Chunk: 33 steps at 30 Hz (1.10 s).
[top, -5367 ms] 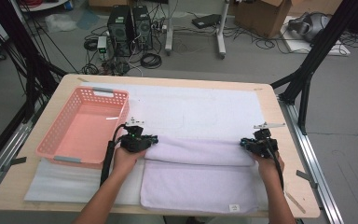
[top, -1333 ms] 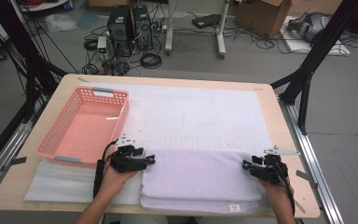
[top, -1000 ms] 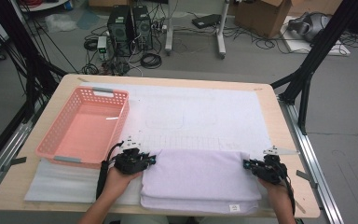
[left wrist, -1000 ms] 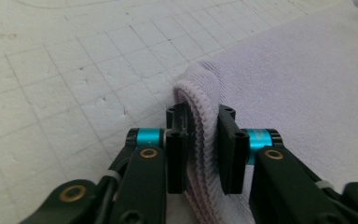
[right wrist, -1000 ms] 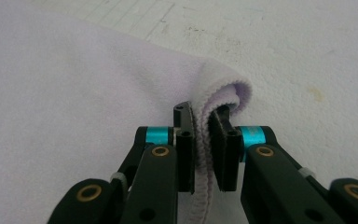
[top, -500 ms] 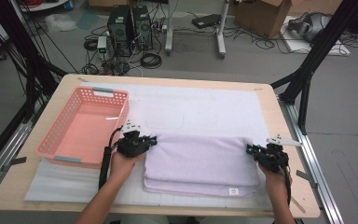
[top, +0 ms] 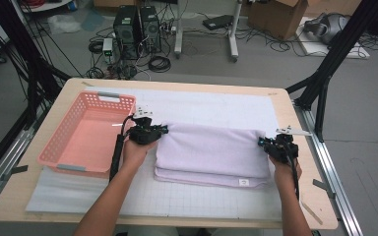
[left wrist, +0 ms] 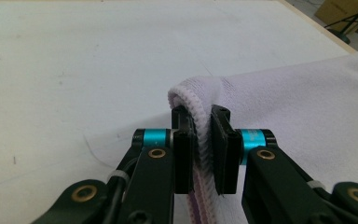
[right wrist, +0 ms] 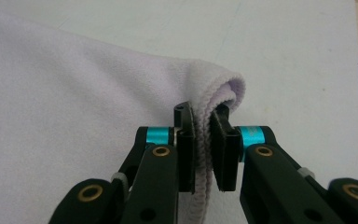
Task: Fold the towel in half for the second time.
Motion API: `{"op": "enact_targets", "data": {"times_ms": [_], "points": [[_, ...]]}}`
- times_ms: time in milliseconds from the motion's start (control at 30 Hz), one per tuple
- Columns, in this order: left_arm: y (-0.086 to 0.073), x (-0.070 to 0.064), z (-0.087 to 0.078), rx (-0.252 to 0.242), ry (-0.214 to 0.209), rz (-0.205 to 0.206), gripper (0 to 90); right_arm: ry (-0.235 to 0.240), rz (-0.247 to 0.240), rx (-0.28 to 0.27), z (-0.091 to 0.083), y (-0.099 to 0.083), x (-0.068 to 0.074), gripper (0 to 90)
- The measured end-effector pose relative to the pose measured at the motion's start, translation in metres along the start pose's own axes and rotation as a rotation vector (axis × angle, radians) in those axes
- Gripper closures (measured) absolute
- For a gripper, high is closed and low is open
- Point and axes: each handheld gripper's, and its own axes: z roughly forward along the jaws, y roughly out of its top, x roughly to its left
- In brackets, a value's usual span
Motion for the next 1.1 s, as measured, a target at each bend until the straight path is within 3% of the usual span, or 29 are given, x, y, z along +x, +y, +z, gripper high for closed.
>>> {"op": "enact_targets", "data": {"times_ms": [200, 267, 400, 533, 667, 867, 1100], "points": [[-0.003, 0.005, 0.005, 0.010, 0.008, -0.004, 79.4, -0.017, -0.013, 0.003, 0.010, 0.004, 0.001, 81.5], [-0.002, 0.004, 0.004, -0.005, 0.022, 0.004, 72.8, -0.027, -0.018, 0.009, 0.012, 0.003, 0.001, 78.2], [-0.002, 0.000, -0.004, 0.012, -0.011, 0.013, 57.5, -0.039, 0.000, -0.010, 0.008, 0.003, 0.000, 59.4], [-0.007, -0.007, -0.012, 0.040, -0.035, 0.043, 48.8, -0.028, 0.010, -0.043, -0.006, 0.004, 0.000, 56.0], [-0.013, -0.015, -0.021, 0.032, -0.052, 0.068, 47.5, -0.019, -0.016, -0.058, -0.020, 0.000, 0.003, 55.9], [-0.030, -0.021, -0.032, 0.027, -0.064, 0.056, 46.8, 0.004, -0.020, -0.064, -0.036, -0.013, 0.007, 56.0], [-0.046, -0.027, -0.042, 0.066, -0.060, 0.069, 46.4, 0.030, -0.040, -0.048, -0.051, -0.032, 0.017, 56.2]]}}
